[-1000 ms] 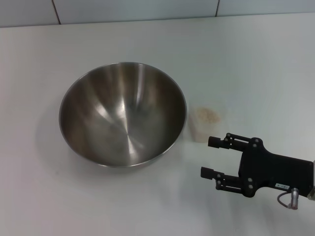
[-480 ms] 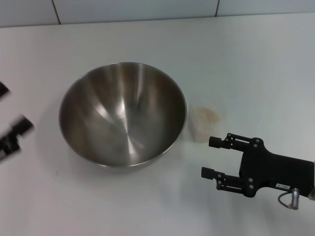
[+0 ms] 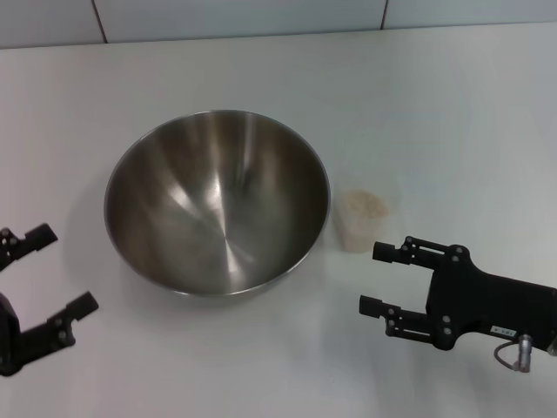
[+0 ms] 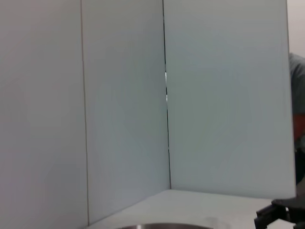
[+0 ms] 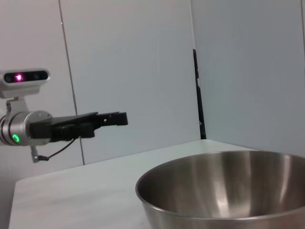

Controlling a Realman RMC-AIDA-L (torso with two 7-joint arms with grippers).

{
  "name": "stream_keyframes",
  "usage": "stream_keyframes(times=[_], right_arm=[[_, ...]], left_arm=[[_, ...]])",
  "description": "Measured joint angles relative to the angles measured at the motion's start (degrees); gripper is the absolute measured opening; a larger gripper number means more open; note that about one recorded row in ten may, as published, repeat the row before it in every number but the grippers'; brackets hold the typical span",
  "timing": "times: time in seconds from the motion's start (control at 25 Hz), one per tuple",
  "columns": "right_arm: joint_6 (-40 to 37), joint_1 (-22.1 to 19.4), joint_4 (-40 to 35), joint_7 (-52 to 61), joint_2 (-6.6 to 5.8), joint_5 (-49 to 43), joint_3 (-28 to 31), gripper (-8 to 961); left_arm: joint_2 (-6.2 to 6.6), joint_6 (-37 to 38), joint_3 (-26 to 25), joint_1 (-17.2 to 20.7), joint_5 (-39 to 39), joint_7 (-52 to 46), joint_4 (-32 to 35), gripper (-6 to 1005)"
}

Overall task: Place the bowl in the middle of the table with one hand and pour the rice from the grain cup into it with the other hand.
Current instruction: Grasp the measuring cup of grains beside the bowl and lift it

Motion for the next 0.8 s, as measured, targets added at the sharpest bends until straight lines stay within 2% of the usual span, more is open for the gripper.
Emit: stream_keyframes(times=[0.32,0.36,0.8], right_arm=[[0.00,-0.10,-0.05,0.00,-0.04,0.00,0.22,703],[0.03,-0.10,-0.06,0.00,-0.04,0.00,0.22,703],[0.68,-0.12,-0.09,0.00,-0.04,0.00,0.23,704]], left_arm=[[0.43,-0.54,0.14,0.09,1.73,2.58,-1.36,863],[0.32,-2.38,0.01,0.02,4.24,3.43,-1.65,863],[-0.07,-3.97,-0.02,-0.38,4.68,4.09,-1.71,863]])
